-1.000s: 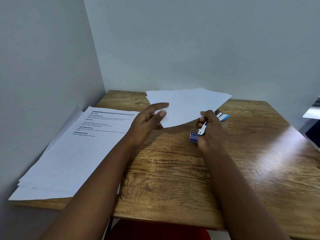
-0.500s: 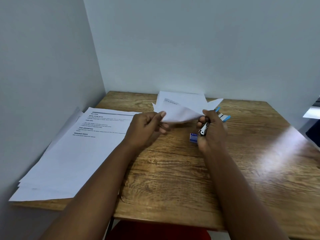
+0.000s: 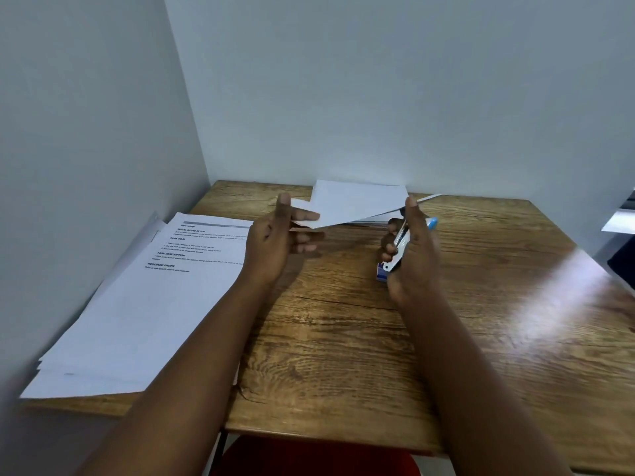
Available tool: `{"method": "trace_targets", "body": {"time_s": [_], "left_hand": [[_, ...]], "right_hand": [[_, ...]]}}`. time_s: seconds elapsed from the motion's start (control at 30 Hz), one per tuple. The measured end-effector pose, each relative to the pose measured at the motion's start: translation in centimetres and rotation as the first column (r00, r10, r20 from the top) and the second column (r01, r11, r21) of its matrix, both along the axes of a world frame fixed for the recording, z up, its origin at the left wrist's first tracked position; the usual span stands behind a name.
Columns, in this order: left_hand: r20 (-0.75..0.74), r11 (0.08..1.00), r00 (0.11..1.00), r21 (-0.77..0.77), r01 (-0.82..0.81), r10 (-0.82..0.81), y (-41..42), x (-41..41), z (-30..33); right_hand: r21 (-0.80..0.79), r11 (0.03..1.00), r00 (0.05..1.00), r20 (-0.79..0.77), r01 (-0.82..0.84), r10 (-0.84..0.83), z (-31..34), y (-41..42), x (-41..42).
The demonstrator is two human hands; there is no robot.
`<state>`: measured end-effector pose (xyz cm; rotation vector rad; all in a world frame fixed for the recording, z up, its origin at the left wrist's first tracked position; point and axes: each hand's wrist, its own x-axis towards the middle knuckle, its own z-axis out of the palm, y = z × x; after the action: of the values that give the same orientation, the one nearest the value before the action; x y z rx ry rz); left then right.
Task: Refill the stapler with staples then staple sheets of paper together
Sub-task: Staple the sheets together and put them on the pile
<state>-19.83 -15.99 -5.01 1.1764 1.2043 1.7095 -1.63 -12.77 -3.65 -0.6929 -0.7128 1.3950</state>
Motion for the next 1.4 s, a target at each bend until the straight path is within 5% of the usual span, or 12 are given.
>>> {"method": "trace_targets", "body": {"time_s": [0.17,0.33,0.6,0.8,0.87,1.0,1.07,1.2,1.3,1.4], "left_hand": [[0.045,0.992,0.992,0.052,-0.119,0.116,0.5,-1.1,0.0],[0.086,0.984,0.986,0.094,-0.15,0.142,0.9,-1.6,-0.5],[0.175,0.989,0.978,0.079,-0.128,0.113,1.3,-1.6,-0.5],[0.162,0.99,0.984,0.106,-0.092,0.074,1.4,-1.3,-0.6],[0.139,0.99,0.988,0.113,-0.08,0.064,1.2,-1.1,-0.5],[0.17,0.993,0.985,0.114,-0.031,0.011,0.7,-1.0,-0.1],[0.111,0.994,0.993,0.106,0.02,-0.032,0.3,-0.4,0.1],[-0.249,0.97,0.94,0.013,0.244,-0.233,-0.5,0.9,-0.7],[-0.691,0.974,0.7,-0.031,0.225,-0.184,-0.7,1.1,-1.0],[-0.756,0.965,0.625,-0.03,0.261,-0.192,-0.9,1.5,-0.9]], "right_hand": [[0.179,0.983,0.909,0.398,0.051,-0.12,-0.5,-0.6,-1.2],[0.379,0.922,0.5,0.816,-0.082,-0.29,-1.9,-0.3,-1.6],[0.265,0.89,0.078,0.964,-0.37,-0.254,-2.9,-0.5,-1.9],[0.253,0.876,0.025,0.963,-0.411,-0.267,-3.0,-0.3,-1.6],[0.33,0.862,0.071,0.942,-0.384,-0.328,-2.9,-0.3,-1.6],[0.331,0.917,0.508,0.842,-0.224,-0.18,-2.2,-0.6,-1.9],[0.274,0.934,0.637,0.768,-0.23,-0.068,-1.8,-0.8,-2.0],[0.155,0.923,0.815,0.534,-0.353,0.222,-1.0,-1.1,-1.8],[0.065,0.923,0.879,0.339,-0.378,0.336,-0.6,-1.0,-1.6],[0.02,0.931,0.917,0.181,-0.365,0.356,-0.4,-0.8,-1.4]]}}
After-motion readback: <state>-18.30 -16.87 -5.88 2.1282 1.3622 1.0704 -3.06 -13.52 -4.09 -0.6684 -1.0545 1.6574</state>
